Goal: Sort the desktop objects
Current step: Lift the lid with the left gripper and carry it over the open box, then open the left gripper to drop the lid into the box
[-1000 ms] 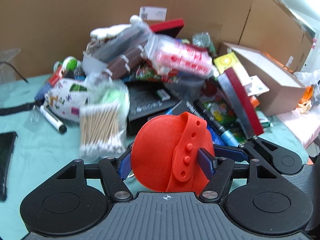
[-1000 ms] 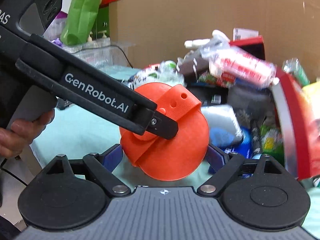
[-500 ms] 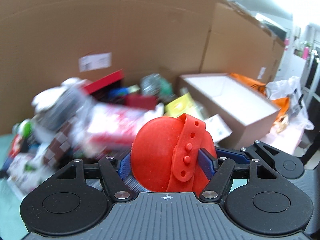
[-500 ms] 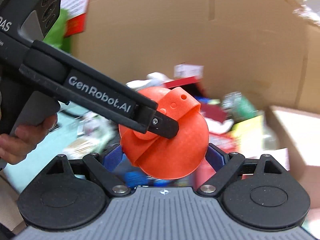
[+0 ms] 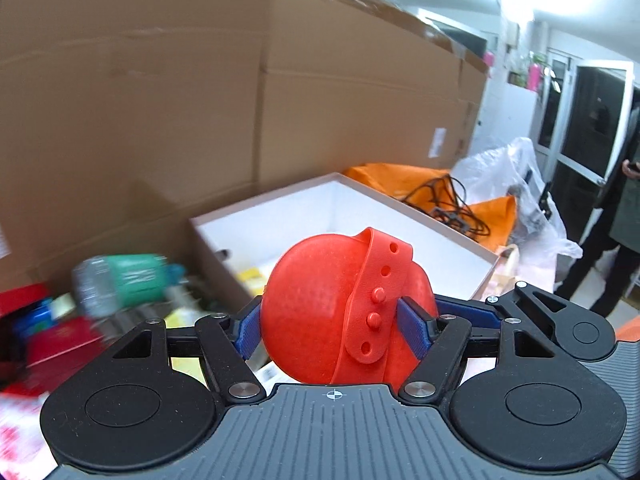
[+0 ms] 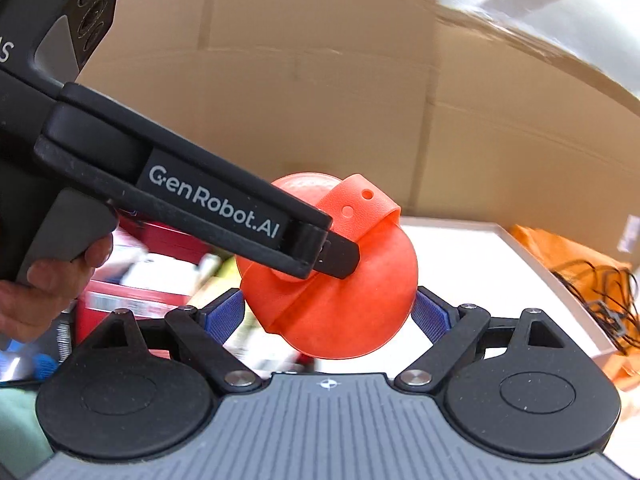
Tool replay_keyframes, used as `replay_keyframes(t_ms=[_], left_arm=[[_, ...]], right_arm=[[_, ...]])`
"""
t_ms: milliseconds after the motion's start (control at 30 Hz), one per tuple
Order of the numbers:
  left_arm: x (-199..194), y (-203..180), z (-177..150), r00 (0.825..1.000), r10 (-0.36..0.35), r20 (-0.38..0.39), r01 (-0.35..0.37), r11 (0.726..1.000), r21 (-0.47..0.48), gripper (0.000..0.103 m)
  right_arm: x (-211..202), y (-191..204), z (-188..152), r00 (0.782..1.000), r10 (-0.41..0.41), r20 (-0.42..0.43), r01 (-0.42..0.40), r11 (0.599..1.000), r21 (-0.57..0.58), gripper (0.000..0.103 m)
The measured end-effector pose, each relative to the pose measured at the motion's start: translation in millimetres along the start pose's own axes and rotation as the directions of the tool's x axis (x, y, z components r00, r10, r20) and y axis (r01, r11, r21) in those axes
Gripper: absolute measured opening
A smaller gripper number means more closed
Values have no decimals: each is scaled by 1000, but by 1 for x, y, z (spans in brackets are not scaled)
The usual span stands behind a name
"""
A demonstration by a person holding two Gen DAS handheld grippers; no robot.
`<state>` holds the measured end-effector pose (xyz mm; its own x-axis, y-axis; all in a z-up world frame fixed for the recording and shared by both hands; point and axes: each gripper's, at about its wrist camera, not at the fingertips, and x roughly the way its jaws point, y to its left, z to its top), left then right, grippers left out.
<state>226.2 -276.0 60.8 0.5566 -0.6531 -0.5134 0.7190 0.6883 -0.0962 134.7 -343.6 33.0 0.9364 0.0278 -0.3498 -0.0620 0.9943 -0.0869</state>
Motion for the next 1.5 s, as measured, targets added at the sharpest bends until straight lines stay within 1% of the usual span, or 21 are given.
replay_keyframes(t_ms=[100,300,467,600,767,867,933,967,1000,1033,1067,1133,1233,1400,1467,1500], left_arm=[[30,-10,5,999,-22,-26,22,1000,11,72],[79,-18,9,997,-45,-69,46,999,17,72],[106,-20,9,994,-51,-100,53,998,19,72],[116,-19,14,992,-67,-104,67,998,1,72],[124,-22,17,993,-67,-98,69,997,15,73],[129,-21,19,992,-64,-105,65,998,3,74],[133,-18,20,990,-73,-118,70,997,-26,85],[134,-16,19,990,-72,-125,68,997,-42,87],[136,-15,19,989,-74,-132,67,996,-54,93],[136,-13,19,988,-76,-132,67,996,-66,101],[136,-11,19,990,-74,-123,65,995,-79,103],[132,-8,20,992,-67,-103,57,994,-94,103],[126,-7,22,995,-57,-80,49,994,-96,103],[117,-8,23,996,-53,-69,46,995,-90,103],[113,-10,23,997,-50,-63,45,996,-82,103],[110,-11,24,997,-50,-58,45,996,-79,103]], right_arm=[[11,-22,-6,999,-28,-25,29,999,20,92],[32,-50,-18,997,-50,-66,54,997,55,92],[46,-64,-30,995,-49,-89,57,995,83,92],[47,-69,-32,995,-56,-81,63,994,89,92],[49,-72,-34,994,-75,-83,82,992,95,92],[52,-71,-36,993,-82,-82,90,991,97,93],[54,-69,-37,993,-87,-84,95,991,95,93],[54,-68,-37,992,-87,-87,95,991,92,93],[55,-66,-37,992,-91,-90,99,991,86,93],[55,-64,-38,992,-91,-92,99,992,81,94],[55,-63,-38,992,-92,-92,99,992,79,99],[52,-59,-40,990,-115,-81,120,990,72,103],[48,-57,-42,989,-125,-77,131,988,76,103],[40,-53,-44,987,-144,-73,150,985,85,102],[22,-64,-45,986,-151,-66,157,983,96,102],[18,-78,-42,986,-157,-60,163,981,103,102]])
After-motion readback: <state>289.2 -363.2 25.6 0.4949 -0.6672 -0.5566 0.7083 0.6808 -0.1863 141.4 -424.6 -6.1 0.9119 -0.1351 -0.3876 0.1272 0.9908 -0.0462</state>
